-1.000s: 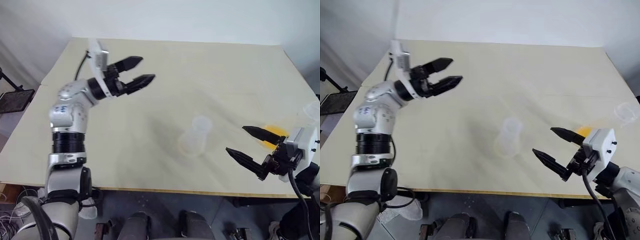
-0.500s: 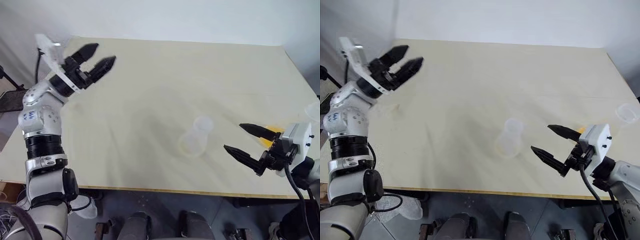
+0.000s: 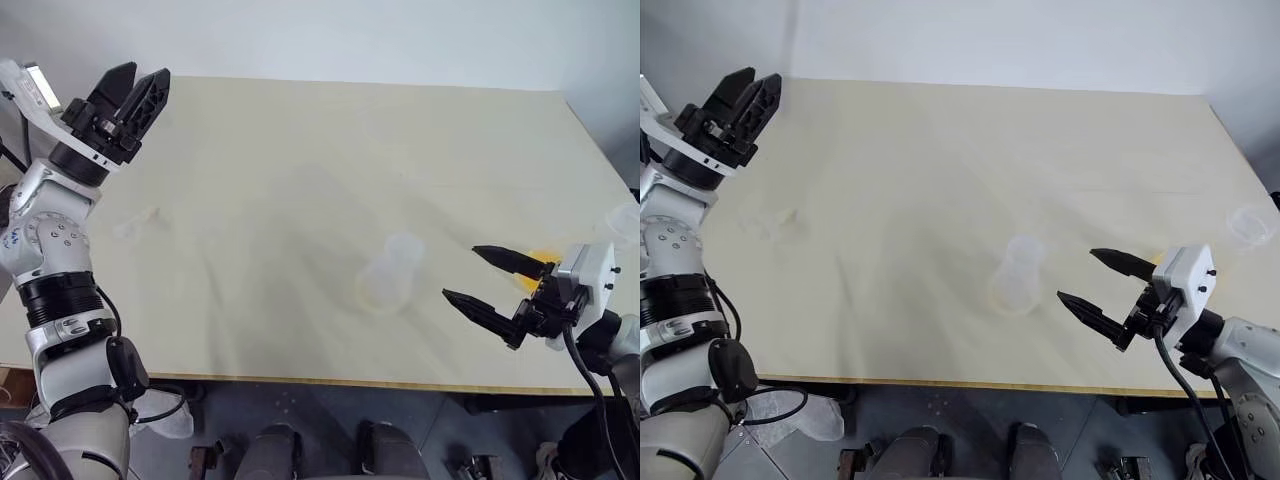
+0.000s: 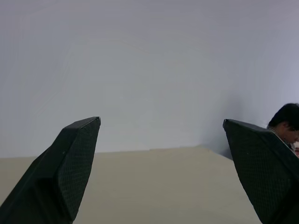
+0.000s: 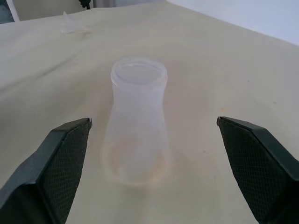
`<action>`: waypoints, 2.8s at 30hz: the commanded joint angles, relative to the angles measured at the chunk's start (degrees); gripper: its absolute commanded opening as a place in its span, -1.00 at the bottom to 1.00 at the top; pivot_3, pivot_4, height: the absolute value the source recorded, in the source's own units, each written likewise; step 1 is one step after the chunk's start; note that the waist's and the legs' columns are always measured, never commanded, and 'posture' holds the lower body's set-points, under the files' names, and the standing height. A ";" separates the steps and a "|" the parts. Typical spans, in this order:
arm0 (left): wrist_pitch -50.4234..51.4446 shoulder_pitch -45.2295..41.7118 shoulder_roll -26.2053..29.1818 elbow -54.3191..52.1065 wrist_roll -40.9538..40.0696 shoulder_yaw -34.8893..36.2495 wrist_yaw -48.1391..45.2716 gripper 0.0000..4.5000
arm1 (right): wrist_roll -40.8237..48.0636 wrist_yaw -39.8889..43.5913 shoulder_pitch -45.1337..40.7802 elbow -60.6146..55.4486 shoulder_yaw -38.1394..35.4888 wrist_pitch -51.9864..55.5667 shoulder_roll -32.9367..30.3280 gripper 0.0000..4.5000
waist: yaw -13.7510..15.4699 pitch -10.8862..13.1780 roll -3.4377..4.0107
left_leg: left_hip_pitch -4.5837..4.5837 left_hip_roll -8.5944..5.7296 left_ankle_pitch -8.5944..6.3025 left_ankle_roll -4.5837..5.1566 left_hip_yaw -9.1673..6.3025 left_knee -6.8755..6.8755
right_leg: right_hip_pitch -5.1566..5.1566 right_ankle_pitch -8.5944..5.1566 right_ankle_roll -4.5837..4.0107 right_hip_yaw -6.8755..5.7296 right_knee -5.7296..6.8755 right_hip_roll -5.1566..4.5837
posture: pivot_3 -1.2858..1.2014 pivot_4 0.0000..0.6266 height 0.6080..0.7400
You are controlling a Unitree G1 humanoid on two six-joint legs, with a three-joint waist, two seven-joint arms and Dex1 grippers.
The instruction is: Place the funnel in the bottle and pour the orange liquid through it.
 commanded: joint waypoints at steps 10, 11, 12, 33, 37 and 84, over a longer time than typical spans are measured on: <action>0.45 0.43 2.43 -10.82 2.02 -5.84 0.17 0.99 | -0.27 0.62 -0.59 -0.21 -0.56 -0.98 -0.50 1.00 | -0.54 0.02 -0.03 | 0.00 0.02 0.00 -0.01 0.01 -0.02 | -0.01 0.00 0.00 0.01 0.00 0.02 | 0.03 -0.52 1.00; 0.08 1.92 3.09 -10.94 2.84 -6.11 -0.27 0.99 | -0.31 0.64 -0.45 -0.27 -0.63 -1.03 -0.47 1.00 | -0.74 0.02 -0.03 | 0.01 0.02 0.00 -0.01 0.00 -0.03 | -0.01 0.00 0.00 0.01 0.00 0.02 | 0.03 -0.52 1.00; -0.69 3.58 3.91 -10.94 3.87 -6.46 -0.94 0.99 | -0.34 0.64 -0.30 -0.35 -0.70 -1.05 -0.44 1.00 | -0.80 0.02 -0.03 | 0.03 0.02 0.00 -0.01 0.01 -0.05 | -0.01 0.00 0.00 0.01 0.00 0.02 | 0.03 -0.52 1.00; -15.80 34.83 16.07 7.15 10.96 6.54 -5.06 0.99 | -1.17 1.34 -0.52 0.91 0.99 -1.72 -0.30 1.00 | -0.78 0.04 0.00 | 0.03 0.07 -0.06 -0.06 -0.08 -0.11 | -0.03 -0.01 -0.02 0.20 -0.03 -0.12 | 0.03 -0.52 1.00; -12.67 33.95 14.66 6.52 12.22 3.82 -2.06 0.99 | -1.21 1.26 -1.31 1.15 1.39 -1.54 -0.43 1.00 | -0.76 0.04 0.00 | 0.02 0.03 -0.06 -0.06 -0.12 -0.11 | -0.02 -0.01 -0.02 0.29 -0.03 -0.18 | 0.03 -0.52 1.00; -20.64 7.54 6.59 36.85 24.10 -7.42 11.74 -0.42 | -0.88 0.42 1.20 -1.44 -2.74 0.49 -1.85 1.00 | -0.74 0.05 -0.05 | 0.04 -0.06 -0.04 -0.03 0.02 -0.06 | -0.12 0.00 0.00 -0.03 0.24 -0.11 | 0.03 -0.52 1.00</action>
